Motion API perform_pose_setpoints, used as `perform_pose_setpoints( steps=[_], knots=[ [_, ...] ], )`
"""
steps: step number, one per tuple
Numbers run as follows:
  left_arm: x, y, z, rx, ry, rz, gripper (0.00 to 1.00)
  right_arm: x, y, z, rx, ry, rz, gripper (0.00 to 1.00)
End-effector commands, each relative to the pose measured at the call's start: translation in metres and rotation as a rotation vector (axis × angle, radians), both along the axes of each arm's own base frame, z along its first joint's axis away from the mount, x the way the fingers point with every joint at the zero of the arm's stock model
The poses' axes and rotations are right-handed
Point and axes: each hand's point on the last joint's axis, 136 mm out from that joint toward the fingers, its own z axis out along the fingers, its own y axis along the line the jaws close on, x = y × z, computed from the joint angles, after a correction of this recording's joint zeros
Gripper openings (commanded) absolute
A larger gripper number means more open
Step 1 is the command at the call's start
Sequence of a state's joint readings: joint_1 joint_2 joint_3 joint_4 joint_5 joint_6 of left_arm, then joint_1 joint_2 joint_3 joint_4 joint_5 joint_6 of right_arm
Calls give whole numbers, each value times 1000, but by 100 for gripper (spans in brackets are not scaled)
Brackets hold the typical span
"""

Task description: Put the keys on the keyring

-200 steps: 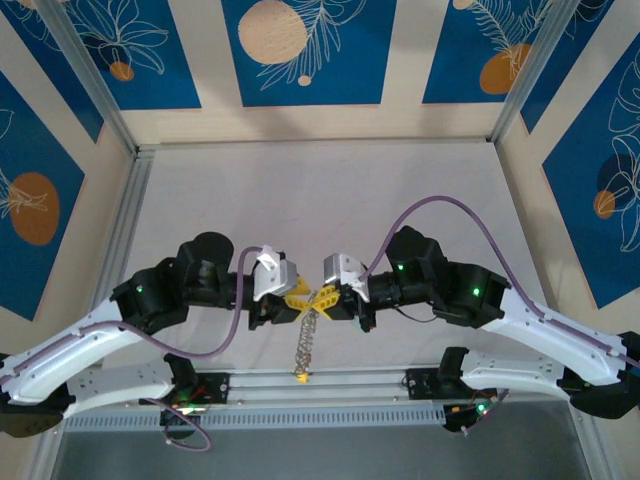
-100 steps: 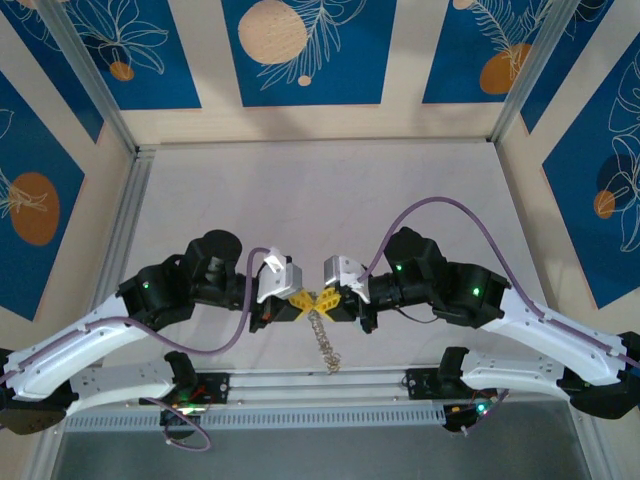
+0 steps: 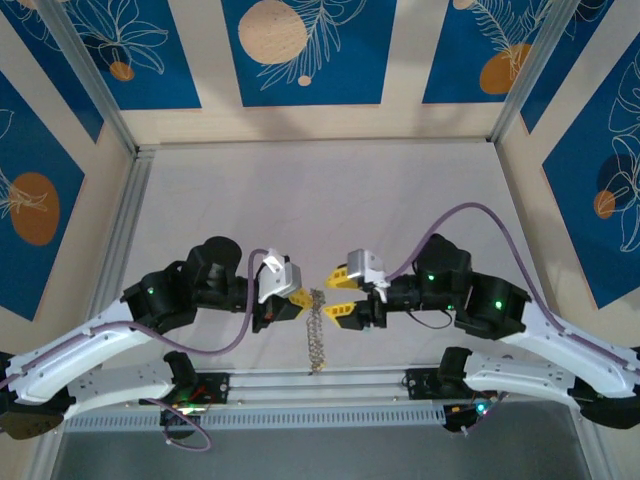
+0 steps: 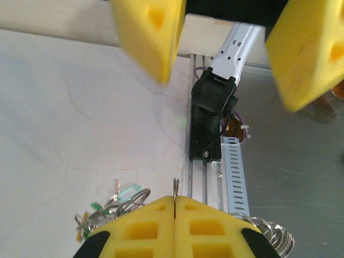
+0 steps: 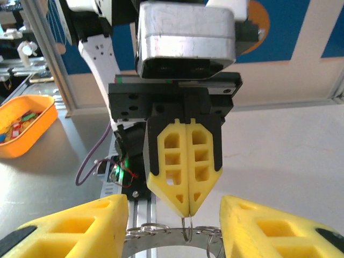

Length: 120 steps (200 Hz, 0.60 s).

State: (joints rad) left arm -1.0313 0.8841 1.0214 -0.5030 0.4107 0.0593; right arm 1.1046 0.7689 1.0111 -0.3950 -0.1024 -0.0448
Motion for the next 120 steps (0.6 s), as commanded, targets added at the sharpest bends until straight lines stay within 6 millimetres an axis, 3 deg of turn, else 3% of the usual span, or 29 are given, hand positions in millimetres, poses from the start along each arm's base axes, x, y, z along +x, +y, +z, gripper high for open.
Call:
perform_pose_setpoints(
  steps=[1, 49, 120],
  knots=[
    [2, 2, 28, -107, -47, 9, 0, 8, -9, -9, 17, 49, -70, 49],
    [0, 1, 34, -145, -46, -7, 0, 8, -8, -37, -9, 144, -78, 46],
    [-6, 4, 43, -184, -44, -28, 0, 12, 11, -28, 39, 136, -22, 41]
  ],
)
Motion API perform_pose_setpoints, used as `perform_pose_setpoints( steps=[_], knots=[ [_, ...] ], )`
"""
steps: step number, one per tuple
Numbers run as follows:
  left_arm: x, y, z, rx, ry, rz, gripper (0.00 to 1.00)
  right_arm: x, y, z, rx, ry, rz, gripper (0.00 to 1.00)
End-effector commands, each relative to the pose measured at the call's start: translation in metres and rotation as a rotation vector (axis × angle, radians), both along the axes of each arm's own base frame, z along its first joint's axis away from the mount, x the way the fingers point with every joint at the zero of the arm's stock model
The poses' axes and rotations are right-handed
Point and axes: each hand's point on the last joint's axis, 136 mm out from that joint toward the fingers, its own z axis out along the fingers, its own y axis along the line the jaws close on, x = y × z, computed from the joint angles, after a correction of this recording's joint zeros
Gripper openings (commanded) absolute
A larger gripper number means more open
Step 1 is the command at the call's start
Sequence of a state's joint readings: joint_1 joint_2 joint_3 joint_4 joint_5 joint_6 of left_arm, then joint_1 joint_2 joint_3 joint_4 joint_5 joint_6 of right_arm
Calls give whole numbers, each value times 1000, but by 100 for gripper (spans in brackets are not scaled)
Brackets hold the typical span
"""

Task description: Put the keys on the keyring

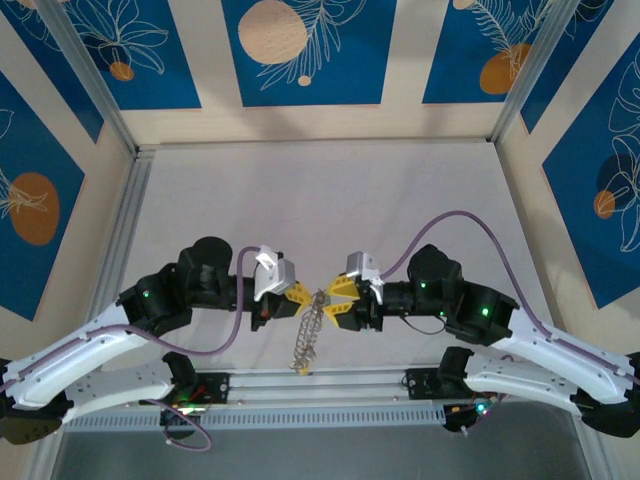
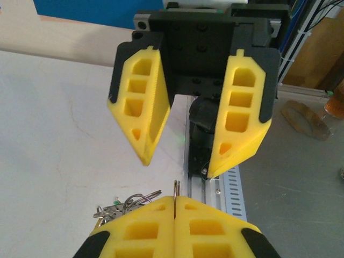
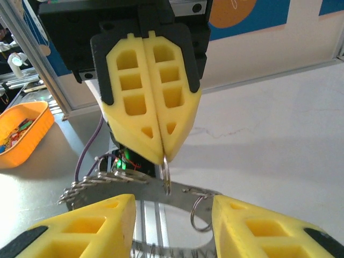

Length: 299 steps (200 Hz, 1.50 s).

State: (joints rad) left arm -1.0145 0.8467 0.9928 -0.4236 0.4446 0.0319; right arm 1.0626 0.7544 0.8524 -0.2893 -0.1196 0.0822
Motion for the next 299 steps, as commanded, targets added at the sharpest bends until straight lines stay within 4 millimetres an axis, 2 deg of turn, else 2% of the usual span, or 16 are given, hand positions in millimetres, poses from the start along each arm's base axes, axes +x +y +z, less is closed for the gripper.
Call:
perform_pose_setpoints(
  steps=[1, 31, 92, 105, 131, 187, 204, 218, 299],
  knots=[
    [-4, 3, 28, -101, -36, -22, 0, -2, 6, 17, 60, -9, 31, 41],
    [-7, 4, 30, -109, -35, -30, 0, 1, 9, 18, 64, -6, 29, 39],
    [-10, 5, 31, -115, -30, -39, 0, -2, 16, 22, 82, -1, 77, 24],
    [-9, 6, 32, -115, -32, -35, 0, -4, 18, 22, 81, 2, 91, 18],
    [-9, 5, 33, -120, -32, -36, 0, -4, 19, 20, 73, -3, 97, 0],
    [-2, 2, 24, -86, -13, -8, 0, -10, 11, 31, 129, -57, 111, 0],
    [-2, 1, 23, -85, -9, -7, 12, -9, 11, 32, 139, -68, 104, 0],
    [-2, 1, 21, -79, -4, -6, 15, -9, 10, 33, 148, -74, 101, 0],
    [-1, -6, 16, -83, 19, -24, 17, -10, 15, 35, 171, -72, 117, 0]
  ],
)
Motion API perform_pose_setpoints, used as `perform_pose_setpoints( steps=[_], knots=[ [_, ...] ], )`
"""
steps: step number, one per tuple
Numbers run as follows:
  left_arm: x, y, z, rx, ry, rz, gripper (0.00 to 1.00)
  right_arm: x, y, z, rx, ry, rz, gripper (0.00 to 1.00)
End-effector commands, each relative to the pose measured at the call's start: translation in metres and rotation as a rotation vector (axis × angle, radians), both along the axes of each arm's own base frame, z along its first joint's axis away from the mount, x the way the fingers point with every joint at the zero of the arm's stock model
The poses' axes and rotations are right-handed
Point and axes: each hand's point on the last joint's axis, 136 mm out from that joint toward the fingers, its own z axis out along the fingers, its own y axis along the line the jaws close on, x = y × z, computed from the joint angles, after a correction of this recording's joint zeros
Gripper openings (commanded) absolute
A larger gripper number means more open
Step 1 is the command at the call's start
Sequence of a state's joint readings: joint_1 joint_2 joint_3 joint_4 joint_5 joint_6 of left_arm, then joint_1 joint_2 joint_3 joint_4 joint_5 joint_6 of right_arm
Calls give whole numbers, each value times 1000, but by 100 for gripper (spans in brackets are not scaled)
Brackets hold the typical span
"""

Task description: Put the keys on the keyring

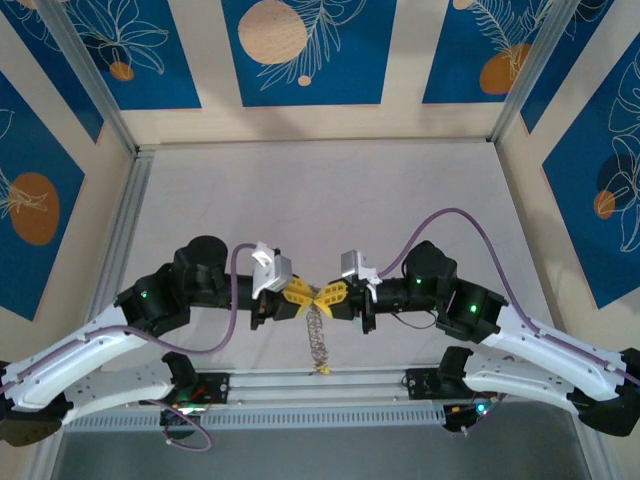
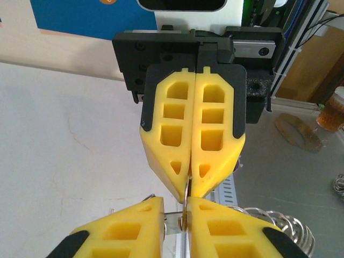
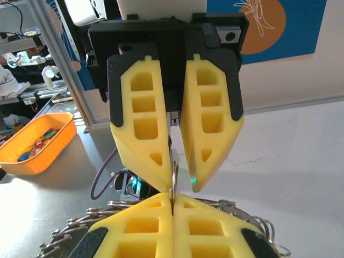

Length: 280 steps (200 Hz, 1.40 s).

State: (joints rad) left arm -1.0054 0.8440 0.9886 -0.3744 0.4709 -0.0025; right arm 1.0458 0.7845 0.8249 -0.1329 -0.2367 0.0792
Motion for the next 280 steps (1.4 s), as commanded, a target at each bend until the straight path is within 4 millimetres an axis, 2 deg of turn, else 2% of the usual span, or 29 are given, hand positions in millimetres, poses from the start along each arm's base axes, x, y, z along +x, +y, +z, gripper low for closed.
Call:
perform_pose_setpoints(
  steps=[1, 32, 87, 93, 117, 128, 142, 159, 183, 200, 217, 245, 280],
  knots=[
    [-1, -4, 5, -36, 5, -18, 17, -2, 1, 19, 74, -40, 19, 0],
    [0, -4, 4, -36, 5, -15, 0, -1, 2, 17, 65, -37, 17, 0],
    [0, 1, 8, -44, -20, 1, 0, 6, 1, 13, 45, -14, -27, 0],
    [0, 3, 8, -43, -27, 8, 0, 9, 0, 10, 31, 0, -42, 7],
    [6, 7, 4, -29, -51, 48, 0, 16, -9, -4, -17, 54, -120, 51],
    [9, 9, 0, -20, -59, 62, 0, 19, -18, -10, -31, 81, -168, 64],
    [14, 10, -6, -5, -66, 79, 0, 24, -35, -24, -68, 134, -257, 73],
    [19, 13, -11, -2, -56, 93, 0, 30, -60, -51, -129, 225, -386, 75],
    [24, 17, -13, -20, -45, 109, 0, 42, -98, -106, -285, 386, -614, 75],
    [28, 22, -17, -20, -34, 138, 0, 47, -116, -142, -431, 490, -740, 75],
    [36, 27, -25, -9, -22, 190, 0, 51, -122, -170, -562, 554, -822, 74],
    [48, 35, -31, 4, 8, 266, 0, 62, -120, -205, -698, 606, -893, 71],
    [52, 47, -40, -5, 66, 334, 0, 63, -116, -228, -733, 644, -903, 70]
  ],
)
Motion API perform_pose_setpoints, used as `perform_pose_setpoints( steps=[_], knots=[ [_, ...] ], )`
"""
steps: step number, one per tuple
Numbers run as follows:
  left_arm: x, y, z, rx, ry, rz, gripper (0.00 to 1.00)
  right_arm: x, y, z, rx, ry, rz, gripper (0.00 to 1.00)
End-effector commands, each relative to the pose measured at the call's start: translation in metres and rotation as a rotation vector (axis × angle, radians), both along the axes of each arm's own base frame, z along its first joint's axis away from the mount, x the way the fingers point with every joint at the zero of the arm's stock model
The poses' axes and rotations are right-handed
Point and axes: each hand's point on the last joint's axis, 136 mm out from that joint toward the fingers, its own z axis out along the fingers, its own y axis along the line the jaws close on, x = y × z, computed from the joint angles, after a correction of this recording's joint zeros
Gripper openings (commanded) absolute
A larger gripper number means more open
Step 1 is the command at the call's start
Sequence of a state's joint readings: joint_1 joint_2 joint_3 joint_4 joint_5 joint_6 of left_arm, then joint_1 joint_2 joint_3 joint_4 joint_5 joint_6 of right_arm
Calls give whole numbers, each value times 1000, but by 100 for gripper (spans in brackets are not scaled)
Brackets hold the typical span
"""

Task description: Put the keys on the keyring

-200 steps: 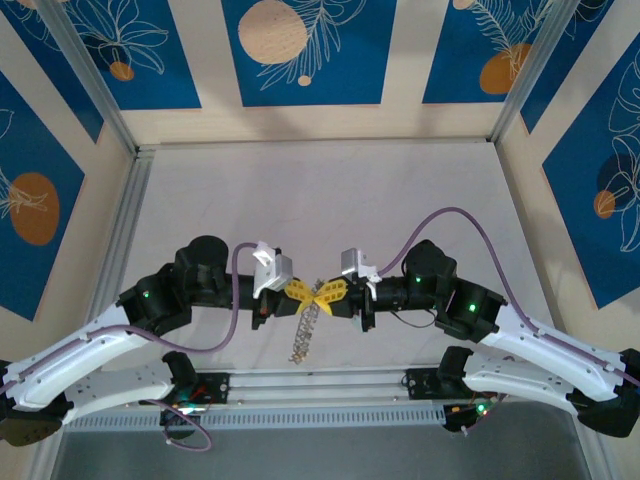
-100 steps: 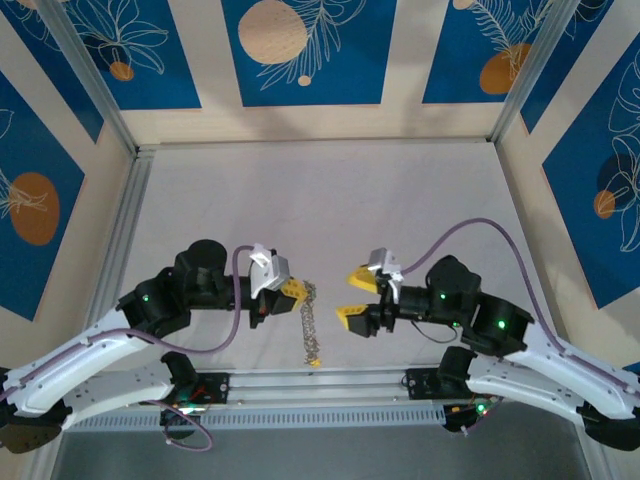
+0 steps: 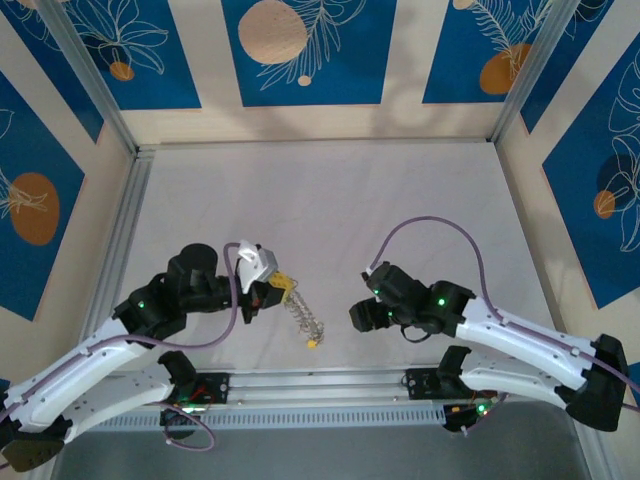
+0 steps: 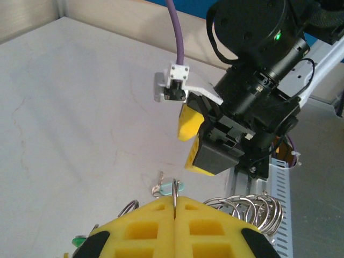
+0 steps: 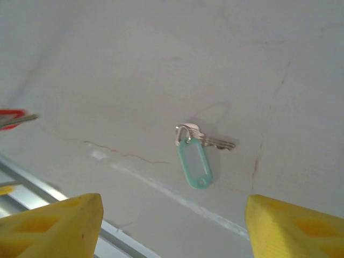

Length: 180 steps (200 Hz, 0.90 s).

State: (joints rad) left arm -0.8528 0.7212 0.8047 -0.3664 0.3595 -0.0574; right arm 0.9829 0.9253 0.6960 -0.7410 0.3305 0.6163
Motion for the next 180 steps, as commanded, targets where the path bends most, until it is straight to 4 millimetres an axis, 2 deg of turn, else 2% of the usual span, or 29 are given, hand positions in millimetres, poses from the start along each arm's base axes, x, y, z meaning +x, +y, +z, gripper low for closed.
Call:
perform_pose_setpoints(
  steps=[1, 40, 93, 180],
  knots=[
    [4, 9, 12, -61, 3, 63, 0, 1, -6, -11, 3, 15, -67, 70],
    [2, 18, 5, -97, 27, 102, 0, 2, 0, -33, 80, 43, -74, 69],
    [4, 22, 1, -85, 33, 126, 0, 4, 15, -41, 75, 41, 10, 67],
    [14, 24, -3, -46, 27, 169, 0, 10, 12, -54, -4, 34, 3, 67]
  ],
)
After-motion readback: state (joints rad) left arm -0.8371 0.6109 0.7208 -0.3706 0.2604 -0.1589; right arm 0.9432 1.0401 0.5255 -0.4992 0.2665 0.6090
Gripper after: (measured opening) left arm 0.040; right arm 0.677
